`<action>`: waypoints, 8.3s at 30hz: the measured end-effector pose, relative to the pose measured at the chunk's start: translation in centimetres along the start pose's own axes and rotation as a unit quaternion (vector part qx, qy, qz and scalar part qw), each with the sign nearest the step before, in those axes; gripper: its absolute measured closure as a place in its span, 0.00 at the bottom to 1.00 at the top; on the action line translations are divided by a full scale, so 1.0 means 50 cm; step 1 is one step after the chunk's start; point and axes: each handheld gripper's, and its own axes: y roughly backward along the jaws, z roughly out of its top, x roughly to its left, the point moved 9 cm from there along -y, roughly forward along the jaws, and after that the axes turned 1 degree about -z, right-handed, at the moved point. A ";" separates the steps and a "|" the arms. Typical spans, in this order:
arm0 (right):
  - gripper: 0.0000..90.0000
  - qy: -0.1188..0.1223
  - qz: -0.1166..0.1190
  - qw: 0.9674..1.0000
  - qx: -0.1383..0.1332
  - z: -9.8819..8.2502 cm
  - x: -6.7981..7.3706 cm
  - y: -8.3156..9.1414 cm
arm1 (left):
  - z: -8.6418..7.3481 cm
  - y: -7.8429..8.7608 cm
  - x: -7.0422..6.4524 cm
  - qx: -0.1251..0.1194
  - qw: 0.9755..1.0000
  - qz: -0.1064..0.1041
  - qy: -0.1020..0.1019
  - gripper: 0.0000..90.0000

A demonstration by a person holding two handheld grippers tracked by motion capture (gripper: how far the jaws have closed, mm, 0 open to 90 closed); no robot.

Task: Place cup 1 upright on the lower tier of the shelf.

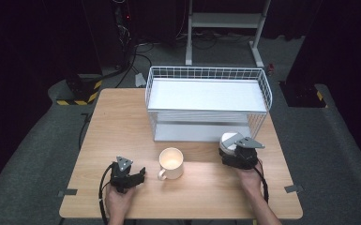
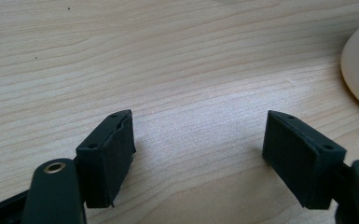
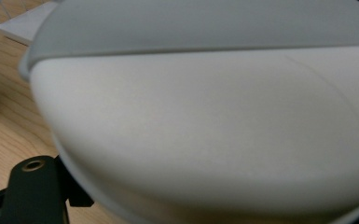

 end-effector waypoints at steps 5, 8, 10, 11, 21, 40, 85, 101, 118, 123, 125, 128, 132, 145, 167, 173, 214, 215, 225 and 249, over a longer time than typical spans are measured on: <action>0.21 -0.003 0.000 1.000 -0.004 0.010 -0.003 0.004 | 0.000 0.000 0.000 0.001 1.000 0.001 -0.001 0.28; 0.21 -0.002 0.004 1.000 -0.008 0.019 -0.006 0.005 | 0.000 0.000 0.000 0.000 1.000 0.000 0.000 0.28; 0.21 -0.003 0.005 1.000 -0.010 0.023 -0.008 0.006 | 0.000 0.000 0.000 0.001 1.000 0.001 -0.001 0.28; 0.21 -0.003 0.006 1.000 -0.010 0.025 -0.008 0.006 | 0.000 0.000 -0.001 0.001 1.000 0.001 -0.001 0.28; 0.21 -0.010 0.011 1.000 -0.014 0.051 -0.019 -0.002 | 0.000 0.000 -0.001 0.001 1.000 0.001 -0.001 0.28; 0.21 -0.044 -0.013 0.999 -0.005 0.055 -0.062 -0.050 | 0.000 0.000 -0.001 0.001 1.000 0.002 -0.002 0.28; 0.21 -0.023 -0.028 0.999 -0.008 0.085 -0.075 -0.100 | 0.000 0.000 -0.001 0.001 1.000 0.002 -0.001 0.28; 0.19 -0.031 -0.019 0.999 -0.010 0.084 -0.075 -0.102 | 0.000 0.000 -0.001 0.001 1.000 0.002 -0.001 0.28; 0.19 -0.025 -0.016 1.000 -0.001 0.068 -0.078 -0.090 | 0.000 0.000 -0.001 0.001 1.000 0.002 -0.001 0.28; 0.20 -0.030 -0.018 0.999 -0.002 0.061 -0.074 -0.083 | 0.000 0.000 -0.001 0.001 1.000 0.002 -0.001 0.28; 0.21 -0.028 -0.020 0.999 -0.002 0.058 -0.072 -0.079 | 0.000 0.000 -0.001 0.001 1.000 0.002 -0.001 0.28; 0.21 -0.024 -0.020 0.999 -0.004 0.056 -0.071 -0.076 | 0.000 0.000 -0.001 0.001 1.000 0.002 -0.001 0.28; 0.21 -0.027 -0.018 0.999 -0.005 0.056 -0.073 -0.078 | 0.000 0.000 -0.001 0.001 1.000 0.002 -0.001 0.28; 0.21 -0.034 -0.031 0.999 -0.005 0.070 -0.085 -0.099 | 0.000 0.000 -0.001 0.001 1.000 0.002 -0.001 0.28; 0.21 -0.051 -0.054 0.997 -0.021 0.101 -0.106 -0.152 | 0.000 0.000 -0.001 0.001 1.000 0.002 -0.001 0.28; 0.21 -0.056 -0.058 0.996 -0.023 0.112 -0.110 -0.170 | 0.000 0.000 -0.001 0.001 1.000 0.002 -0.001 0.28; 0.11 -0.063 -0.039 0.997 -0.011 0.095 -0.115 -0.151 | 0.000 0.000 -0.001 0.001 1.000 0.002 -0.001 0.28; 0.11 -0.066 -0.036 0.997 -0.012 0.097 -0.114 -0.148 | 0.000 0.000 -0.001 0.001 1.000 0.002 -0.001 0.28; 0.11 -0.071 -0.029 0.997 -0.012 0.097 -0.106 -0.118 | 0.000 -0.001 -0.001 0.001 1.000 0.003 -0.001 0.28; 0.11 -0.089 -0.019 0.994 -0.059 0.095 -0.106 -0.041 | 0.000 -0.001 -0.001 -0.001 1.000 0.003 0.000 0.28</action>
